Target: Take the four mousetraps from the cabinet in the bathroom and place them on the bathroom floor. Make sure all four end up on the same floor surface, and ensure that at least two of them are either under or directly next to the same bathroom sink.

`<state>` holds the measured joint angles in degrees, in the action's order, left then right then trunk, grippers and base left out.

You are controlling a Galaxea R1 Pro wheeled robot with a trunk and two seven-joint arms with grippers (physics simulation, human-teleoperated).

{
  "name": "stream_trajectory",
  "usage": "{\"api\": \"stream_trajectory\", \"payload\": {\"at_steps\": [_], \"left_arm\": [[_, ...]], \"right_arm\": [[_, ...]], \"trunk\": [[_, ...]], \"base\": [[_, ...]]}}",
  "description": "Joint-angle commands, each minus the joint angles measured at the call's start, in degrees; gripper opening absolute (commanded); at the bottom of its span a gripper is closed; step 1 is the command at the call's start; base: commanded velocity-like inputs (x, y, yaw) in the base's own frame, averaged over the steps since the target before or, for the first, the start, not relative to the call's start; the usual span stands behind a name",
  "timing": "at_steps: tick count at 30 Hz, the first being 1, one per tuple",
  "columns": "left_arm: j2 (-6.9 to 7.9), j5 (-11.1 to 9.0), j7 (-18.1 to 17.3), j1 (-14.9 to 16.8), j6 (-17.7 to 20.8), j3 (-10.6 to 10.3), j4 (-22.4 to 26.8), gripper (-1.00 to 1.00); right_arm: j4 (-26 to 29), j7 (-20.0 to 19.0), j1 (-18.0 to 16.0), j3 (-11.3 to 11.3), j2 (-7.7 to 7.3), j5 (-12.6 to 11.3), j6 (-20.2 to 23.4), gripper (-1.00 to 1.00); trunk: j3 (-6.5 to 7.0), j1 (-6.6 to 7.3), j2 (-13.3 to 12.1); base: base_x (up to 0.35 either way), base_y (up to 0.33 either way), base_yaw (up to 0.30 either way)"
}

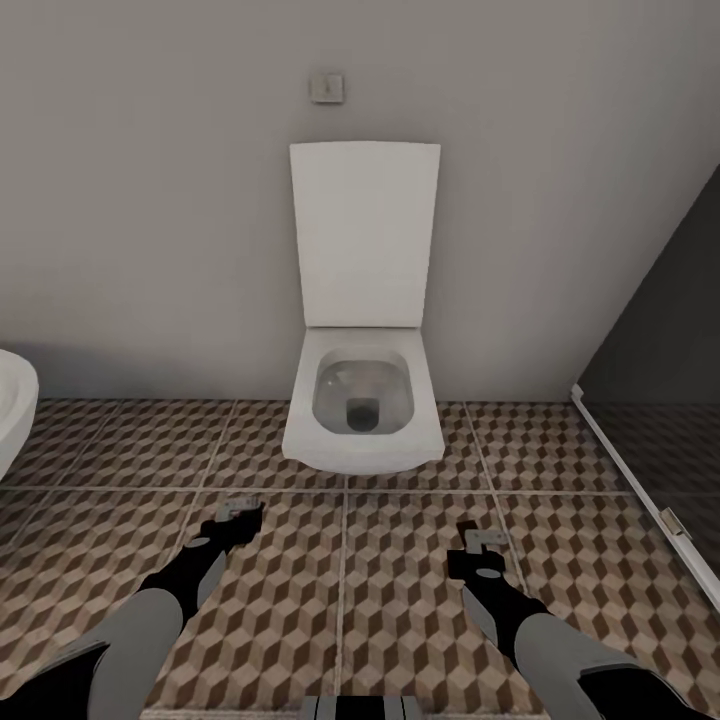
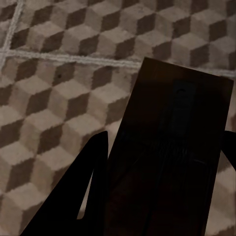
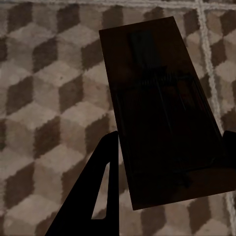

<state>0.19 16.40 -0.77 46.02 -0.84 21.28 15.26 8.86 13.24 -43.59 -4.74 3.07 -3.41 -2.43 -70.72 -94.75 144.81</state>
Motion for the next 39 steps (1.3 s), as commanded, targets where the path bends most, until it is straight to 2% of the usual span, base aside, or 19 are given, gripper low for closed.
{"api": "stream_trajectory", "payload": {"at_steps": [1,3,39], "left_arm": [[-0.05,0.6,-0.1,0.0,-0.1,0.5,0.1,-1.0],[-0.07,0.6,0.0,0.0,-0.1,0.5,0.1,-1.0],[-0.92,0.9,0.1,0.0,0.0,0.3,0.2,-1.0]], "right_arm": [[-0.1,0.1,0.0,-0.4,0.0,-0.5,-0.2,-1.0],[-0.1,0.1,0.0,-0.4,0.0,-0.5,-0.2,-1.0],[-0.1,0.1,0.0,-0.4,-0.13,-0.4,-0.2,-1.0]], "trunk": [[-0.04,0.01,0.0],[-0.04,0.01,0.0],[-8.02,-0.92,0.5]], "base": [[0.0,0.0,0.0],[0.0,0.0,0.0],[0.0,0.0,0.0]]}}
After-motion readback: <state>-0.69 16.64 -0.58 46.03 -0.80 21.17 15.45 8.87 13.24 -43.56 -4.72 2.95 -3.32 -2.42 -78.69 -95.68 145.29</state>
